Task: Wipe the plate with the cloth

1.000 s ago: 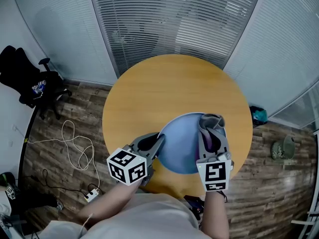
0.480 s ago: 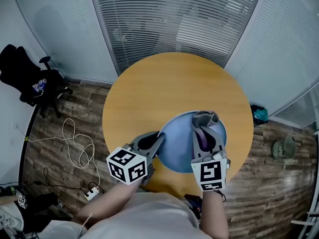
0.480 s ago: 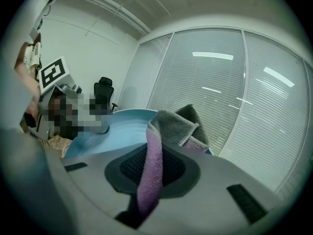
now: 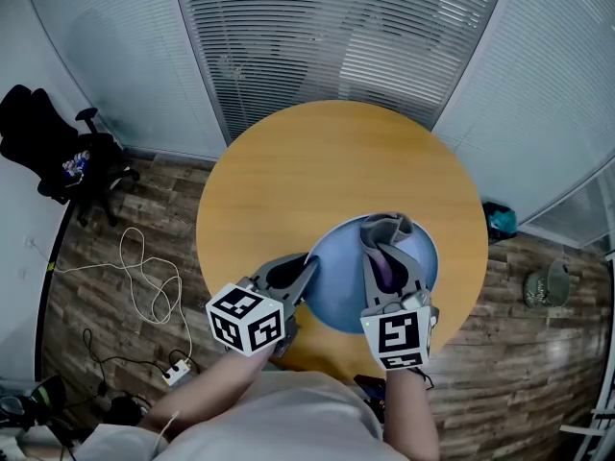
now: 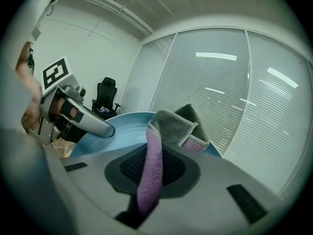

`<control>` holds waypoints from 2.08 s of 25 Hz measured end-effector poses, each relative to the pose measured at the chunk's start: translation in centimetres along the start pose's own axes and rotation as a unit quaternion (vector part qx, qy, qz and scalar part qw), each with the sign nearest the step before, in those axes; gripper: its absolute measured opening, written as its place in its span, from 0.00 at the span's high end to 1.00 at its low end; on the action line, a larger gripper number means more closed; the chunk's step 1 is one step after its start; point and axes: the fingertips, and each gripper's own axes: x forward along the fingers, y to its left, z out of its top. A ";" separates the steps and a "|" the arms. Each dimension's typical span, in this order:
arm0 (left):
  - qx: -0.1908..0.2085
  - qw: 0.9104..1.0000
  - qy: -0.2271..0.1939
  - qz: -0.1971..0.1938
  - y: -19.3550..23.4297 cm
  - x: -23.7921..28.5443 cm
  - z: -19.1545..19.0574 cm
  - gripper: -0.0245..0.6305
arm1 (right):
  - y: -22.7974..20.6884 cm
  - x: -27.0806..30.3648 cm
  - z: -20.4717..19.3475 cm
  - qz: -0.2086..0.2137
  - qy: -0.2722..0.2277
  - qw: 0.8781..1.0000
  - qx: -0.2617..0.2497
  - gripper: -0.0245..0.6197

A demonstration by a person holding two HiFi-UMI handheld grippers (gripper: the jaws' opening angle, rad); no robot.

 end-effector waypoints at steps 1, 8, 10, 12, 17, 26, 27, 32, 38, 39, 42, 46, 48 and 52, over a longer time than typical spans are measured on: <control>0.000 1.000 0.000 0.000 0.0 0.1 0.0 0.91 | 0.1 0.1 0.0 0.002 -0.001 1.000 0.000 0.88; 0.000 1.000 0.002 -0.001 -0.2 0.4 0.0 0.91 | 1.0 0.3 0.3 0.013 0.003 1.000 -0.004 0.88; -0.001 1.000 0.001 -0.001 -0.3 0.5 -0.1 0.91 | 1.4 0.3 0.2 0.017 0.005 1.000 -0.005 0.88; -0.002 1.000 0.001 -0.002 -0.3 0.6 -0.2 0.91 | 1.8 0.5 0.2 0.023 0.004 1.000 -0.006 0.88; -0.005 1.000 0.003 -0.004 -0.3 0.8 -0.3 0.91 | 3.1 0.9 0.4 0.041 0.006 0.999 -0.006 0.88; -0.004 1.000 0.003 -0.004 -0.3 0.8 -0.4 0.91 | 4.7 1.1 0.8 0.069 0.001 0.998 0.000 0.88; -0.005 1.000 0.003 -0.004 -0.3 0.8 -0.4 0.91 | 4.9 1.1 1.0 0.075 -0.001 0.997 0.005 0.88; -0.005 1.000 0.007 -0.008 -0.4 1.0 -0.3 0.91 | 5.9 1.5 1.1 0.091 -0.005 0.996 0.006 0.88; -0.005 1.000 0.007 -0.009 -0.4 0.8 -0.2 0.91 | 6.1 1.4 1.3 0.094 -0.007 0.996 0.003 0.88; -0.005 1.000 0.007 -0.009 -0.5 0.8 -0.2 0.91 | 6.1 1.3 1.3 0.093 -0.007 0.996 0.001 0.88; -0.004 1.000 0.007 -0.010 -0.5 0.8 -0.2 0.91 | 6.0 1.3 1.2 0.091 -0.005 0.996 -0.002 0.88; -0.004 1.000 0.009 -0.012 -0.6 0.9 -0.5 0.91 | 5.9 1.2 0.8 0.090 -0.002 0.996 -0.003 0.88; -0.005 1.000 0.009 -0.012 -0.6 0.7 -0.6 0.91 | 6.0 1.1 0.7 0.088 -0.002 0.996 -0.002 0.88; -0.006 1.000 0.008 -0.013 -0.5 0.7 -0.5 0.91 | 5.6 1.0 0.4 0.084 0.001 0.996 -0.001 0.88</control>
